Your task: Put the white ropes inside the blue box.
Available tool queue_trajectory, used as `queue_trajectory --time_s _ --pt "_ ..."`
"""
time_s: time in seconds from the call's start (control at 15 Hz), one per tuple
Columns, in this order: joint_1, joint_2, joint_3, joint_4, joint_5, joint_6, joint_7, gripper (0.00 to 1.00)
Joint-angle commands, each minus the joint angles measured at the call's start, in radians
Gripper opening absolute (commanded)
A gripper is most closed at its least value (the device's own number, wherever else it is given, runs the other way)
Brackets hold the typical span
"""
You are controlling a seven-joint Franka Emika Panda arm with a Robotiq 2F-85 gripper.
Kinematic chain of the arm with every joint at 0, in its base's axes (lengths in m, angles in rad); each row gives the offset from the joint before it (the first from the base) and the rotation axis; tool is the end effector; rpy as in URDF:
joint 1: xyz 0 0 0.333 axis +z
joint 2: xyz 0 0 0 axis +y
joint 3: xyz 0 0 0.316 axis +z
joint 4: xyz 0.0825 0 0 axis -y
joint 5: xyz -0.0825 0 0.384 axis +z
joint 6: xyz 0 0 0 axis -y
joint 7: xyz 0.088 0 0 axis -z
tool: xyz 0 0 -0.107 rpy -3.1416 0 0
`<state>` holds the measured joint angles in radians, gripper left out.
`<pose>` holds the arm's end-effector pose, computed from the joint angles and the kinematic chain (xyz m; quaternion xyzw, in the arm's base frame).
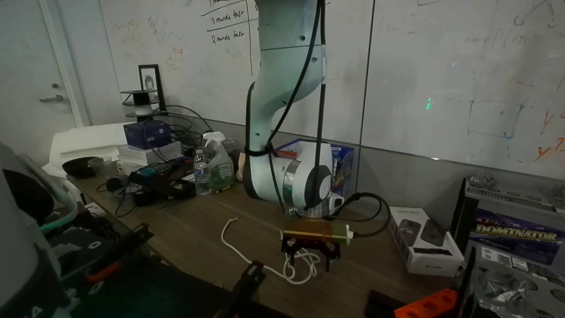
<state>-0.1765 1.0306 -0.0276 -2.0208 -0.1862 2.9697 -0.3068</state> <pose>0.4995 -0.0931 -0.0643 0.9876 0.1492 -0.0463 0.0129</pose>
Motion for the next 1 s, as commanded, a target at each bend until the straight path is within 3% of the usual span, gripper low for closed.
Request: queue_trajectory --time_s 0.0,0.13,0.2,0.33,0.67,0.93 --pt "0.006 0.011 0.009 0.013 0.002 0.029 0.026 1.0" --pt "0.005 0.012 0.014 0.015 0.003 0.031 0.031 1.0" --pt "0.002 0.012 0.019 0.016 0.004 0.031 0.031 0.75" --pt "0.0 0.01 0.023 0.016 0.004 0.032 0.032 0.68" --pt "-0.001 0.008 0.027 0.019 0.006 0.024 0.038 0.29" --pt "0.013 -0.02 0.022 0.03 0.025 -0.048 0.071 0.0"
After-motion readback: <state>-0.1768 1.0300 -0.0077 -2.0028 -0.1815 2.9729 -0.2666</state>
